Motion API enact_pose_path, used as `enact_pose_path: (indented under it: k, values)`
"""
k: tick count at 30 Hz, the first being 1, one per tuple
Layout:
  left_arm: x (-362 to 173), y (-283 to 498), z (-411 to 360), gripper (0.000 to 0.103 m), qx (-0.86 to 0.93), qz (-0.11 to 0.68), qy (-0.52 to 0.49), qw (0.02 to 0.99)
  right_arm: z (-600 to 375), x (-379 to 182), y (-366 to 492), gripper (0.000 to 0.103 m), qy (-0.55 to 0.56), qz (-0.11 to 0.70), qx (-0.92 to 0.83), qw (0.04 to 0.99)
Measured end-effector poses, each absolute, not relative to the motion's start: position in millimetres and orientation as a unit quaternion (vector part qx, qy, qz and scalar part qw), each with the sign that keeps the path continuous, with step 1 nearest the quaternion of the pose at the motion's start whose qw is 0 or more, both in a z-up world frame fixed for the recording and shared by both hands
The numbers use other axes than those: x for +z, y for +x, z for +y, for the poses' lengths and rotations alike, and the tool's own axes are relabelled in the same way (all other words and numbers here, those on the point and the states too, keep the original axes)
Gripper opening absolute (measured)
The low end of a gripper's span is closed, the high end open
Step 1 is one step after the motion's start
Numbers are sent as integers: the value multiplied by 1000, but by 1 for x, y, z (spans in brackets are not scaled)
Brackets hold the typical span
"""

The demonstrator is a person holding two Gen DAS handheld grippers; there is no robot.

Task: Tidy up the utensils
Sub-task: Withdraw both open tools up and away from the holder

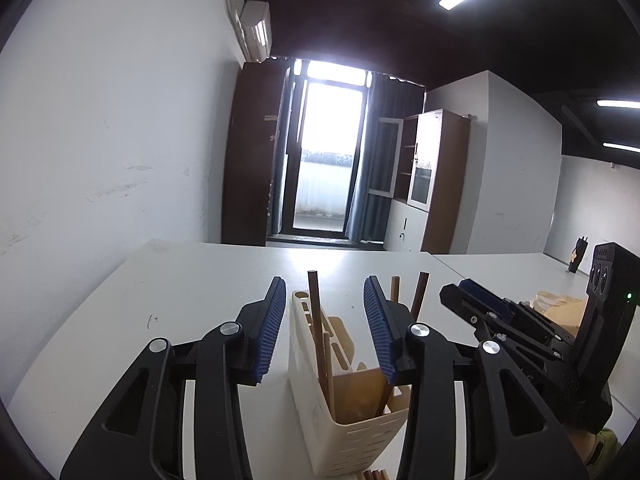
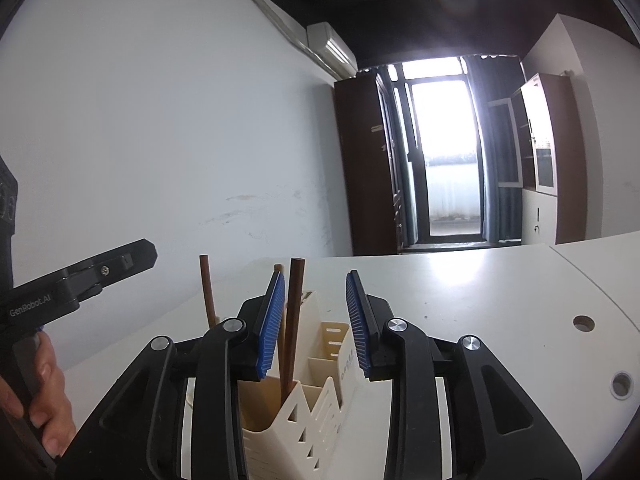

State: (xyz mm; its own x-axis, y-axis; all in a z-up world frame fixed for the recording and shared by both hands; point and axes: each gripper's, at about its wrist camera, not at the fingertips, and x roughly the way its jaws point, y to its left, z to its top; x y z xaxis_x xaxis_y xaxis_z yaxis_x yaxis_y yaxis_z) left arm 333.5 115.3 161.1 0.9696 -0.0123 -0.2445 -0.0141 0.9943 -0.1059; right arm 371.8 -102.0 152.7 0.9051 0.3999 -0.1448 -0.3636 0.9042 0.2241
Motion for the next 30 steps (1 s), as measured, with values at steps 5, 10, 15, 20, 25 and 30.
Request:
enact_pose_path:
  k: [5, 10, 15, 20, 25, 30]
  values:
    - [161, 321, 112, 44, 3, 139, -45, 989, -103, 156, 363, 41, 94, 97, 190, 972]
    - [158, 311, 112, 47, 8, 157, -40, 987, -99, 152, 356, 51, 86, 110, 188, 972]
    - [148, 299, 113, 57, 6, 180, -36, 983, -95, 144, 345, 55, 70, 141, 185, 970]
    - [127, 293, 120, 60, 1, 209, -48, 977, -94, 135, 339, 59, 63, 180, 184, 964]
    - [108, 297, 120, 65, 2, 244, -42, 969, -90, 120, 340, 64, 50, 227, 175, 957]
    - [90, 300, 117, 67, 1, 272, -37, 962, -84, 103, 338, 66, 28, 272, 169, 947]
